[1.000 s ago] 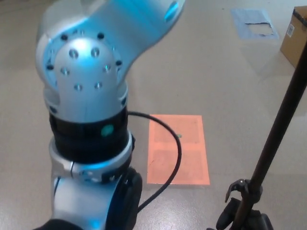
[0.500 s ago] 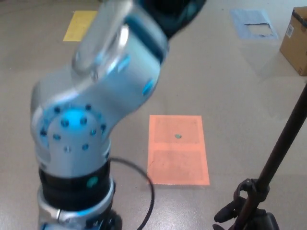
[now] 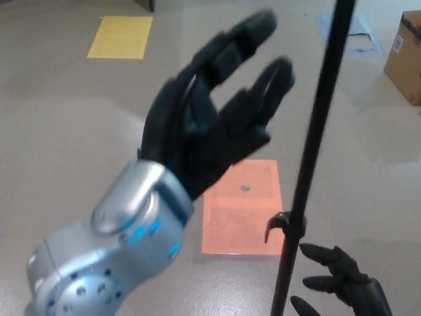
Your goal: A phone stand is kept on the floor and the robot uses both its hands to grab it and uses its left hand to extend the phone stand by pulling it upwards
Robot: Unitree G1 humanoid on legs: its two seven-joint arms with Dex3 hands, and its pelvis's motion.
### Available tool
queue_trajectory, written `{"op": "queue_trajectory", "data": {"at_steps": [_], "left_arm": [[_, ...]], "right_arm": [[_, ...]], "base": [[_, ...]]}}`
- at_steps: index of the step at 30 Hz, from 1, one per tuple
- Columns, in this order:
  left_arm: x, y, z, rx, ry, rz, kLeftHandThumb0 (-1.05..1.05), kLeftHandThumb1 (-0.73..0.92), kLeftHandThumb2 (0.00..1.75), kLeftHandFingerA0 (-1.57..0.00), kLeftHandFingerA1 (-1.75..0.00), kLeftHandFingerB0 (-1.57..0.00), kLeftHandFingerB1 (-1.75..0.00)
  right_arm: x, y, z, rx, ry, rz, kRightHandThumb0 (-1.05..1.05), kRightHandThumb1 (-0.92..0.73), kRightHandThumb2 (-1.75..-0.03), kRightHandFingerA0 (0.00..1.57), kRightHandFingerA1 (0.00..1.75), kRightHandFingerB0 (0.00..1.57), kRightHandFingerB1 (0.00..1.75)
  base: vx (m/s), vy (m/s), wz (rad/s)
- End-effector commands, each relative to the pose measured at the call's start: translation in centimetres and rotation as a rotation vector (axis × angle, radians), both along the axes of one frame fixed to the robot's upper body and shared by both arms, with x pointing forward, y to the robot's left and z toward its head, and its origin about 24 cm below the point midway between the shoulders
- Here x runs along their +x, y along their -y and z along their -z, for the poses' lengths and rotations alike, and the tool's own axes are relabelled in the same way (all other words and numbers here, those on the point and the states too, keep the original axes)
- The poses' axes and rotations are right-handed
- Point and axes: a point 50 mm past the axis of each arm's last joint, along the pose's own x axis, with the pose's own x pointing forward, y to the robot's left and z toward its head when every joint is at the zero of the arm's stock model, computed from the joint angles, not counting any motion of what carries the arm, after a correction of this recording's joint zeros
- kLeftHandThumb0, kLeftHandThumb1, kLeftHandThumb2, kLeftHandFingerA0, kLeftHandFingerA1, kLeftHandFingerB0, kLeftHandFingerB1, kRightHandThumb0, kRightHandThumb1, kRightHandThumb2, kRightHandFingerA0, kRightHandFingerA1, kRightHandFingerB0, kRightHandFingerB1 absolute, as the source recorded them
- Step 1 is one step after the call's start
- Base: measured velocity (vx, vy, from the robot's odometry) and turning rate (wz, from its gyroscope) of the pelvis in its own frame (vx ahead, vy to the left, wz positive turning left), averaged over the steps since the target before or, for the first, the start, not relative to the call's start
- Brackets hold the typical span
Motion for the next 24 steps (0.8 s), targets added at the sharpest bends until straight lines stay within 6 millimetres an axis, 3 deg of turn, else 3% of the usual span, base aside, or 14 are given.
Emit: {"op": "queue_trajectory", "data": {"at_steps": [1,2,3,8,9,10,11,12,13,17,18,20,21,24], "left_arm": [[-2.8,-2.0,6.4,0.055,-0.047,-0.110,-0.71,0.59,0.59,-0.24,-0.34,-0.21,-0.28],[-2.8,-2.0,6.4,0.053,-0.044,-0.111,-0.71,0.59,0.59,-0.24,-0.34,-0.21,-0.28],[-3.1,-2.1,7.0,0.058,-0.051,-0.121,-0.75,0.48,0.83,-0.17,-0.43,-0.13,-0.39],[-4.3,-2.4,8.8,0.065,-0.065,-0.145,-0.75,0.49,0.83,-0.17,-0.43,-0.12,-0.39],[-5.4,-3.4,10.7,0.107,-0.091,-0.188,-0.79,0.51,0.86,-0.19,-0.44,-0.10,-0.39],[-5.6,-3.5,11.0,0.112,-0.092,-0.192,-0.80,0.51,0.89,-0.15,-0.47,-0.06,-0.35],[-5.6,-3.5,11.0,0.111,-0.091,-0.192,-0.80,0.51,0.89,-0.15,-0.47,-0.06,-0.35],[-6.0,-4.0,11.5,0.109,-0.097,-0.203,-0.78,0.50,0.86,-0.19,-0.45,-0.08,-0.38],[-6.3,-4.8,12.2,0.130,-0.107,-0.226,-0.79,0.51,0.87,-0.19,-0.44,-0.07,-0.36],[-6.4,-4.9,12.3,0.131,-0.101,-0.229,-0.79,0.51,0.87,-0.19,-0.44,-0.07,-0.36],[-6.8,-5.8,13.0,0.124,-0.132,-0.254,-0.75,0.62,0.59,-0.28,-0.32,-0.15,-0.28],[-7.0,-6.2,13.4,0.120,-0.142,-0.264,-0.75,0.62,0.59,-0.28,-0.32,-0.15,-0.28],[-7.3,-6.8,13.7,0.149,-0.142,-0.290,-0.79,0.52,0.88,-0.21,-0.44,-0.04,-0.35],[-7.6,-7.6,14.1,0.178,-0.134,-0.317,-0.80,0.54,0.90,-0.21,-0.44,-0.04,-0.35]], "right_arm": [[-0.4,1.3,-0.6,0.002,-0.022,-0.013,-0.86,-0.50,-0.91,0.28,0.55,0.11,0.43],[-0.4,1.3,-0.7,0.001,-0.021,-0.014,-0.86,-0.50,-0.91,0.28,0.55,0.11,0.43],[-0.3,1.4,-0.7,-0.003,-0.022,-0.013,-0.87,-0.50,-0.91,0.28,0.55,0.10,0.43],[-0.4,1.6,-0.7,-0.016,-0.028,-0.010,-0.88,-0.51,-0.92,0.27,0.55,0.08,0.43],[-0.4,2.0,-0.6,-0.044,-0.024,-0.007,-0.86,-0.52,-0.93,0.27,0.56,0.08,0.44],[-0.4,2.1,-0.6,-0.047,-0.024,-0.007,-0.88,-0.66,-0.60,0.30,0.51,0.15,0.37],[-0.4,2.1,-0.6,-0.047,-0.024,-0.007,-0.88,-0.66,-0.60,0.30,0.51,0.15,0.37],[-0.5,2.3,-0.5,-0.046,-0.031,-0.003,-0.86,-0.51,-0.93,0.27,0.56,0.07,0.44],[-0.6,2.3,-0.4,-0.029,-0.045,0.002,-0.88,-0.64,-0.60,0.29,0.50,0.14,0.36],[-0.6,2.3,-0.4,-0.027,-0.046,0.002,-0.88,-0.64,-0.60,0.29,0.50,0.14,0.36],[-0.7,2.6,-0.4,-0.031,-0.042,0.002,-0.88,-0.64,-0.60,0.29,0.52,0.14,0.35],[-0.7,2.7,-0.4,-0.033,-0.040,0.002,-0.88,-0.64,-0.60,0.29,0.52,0.14,0.35],[-1.0,2.9,-0.3,-0.031,-0.041,-0.001,-0.91,-0.64,-0.59,0.28,0.52,0.13,0.34],[-1.3,3.5,-0.5,-0.034,-0.034,0.000,-0.92,-0.65,-0.60,0.27,0.52,0.10,0.32]], "base": [[0.00,0.000,0.00],[0.00,0.000,0.00],[0.00,0.000,0.00],[0.00,0.000,0.00],[0.00,0.000,0.00],[0.00,0.000,0.00],[0.00,0.000,0.00],[0.00,0.000,0.00],[0.00,0.000,0.00],[0.00,0.000,0.00],[0.00,0.000,0.00],[0.00,0.000,0.00],[0.00,0.000,0.00],[0.00,0.000,0.00]]}}
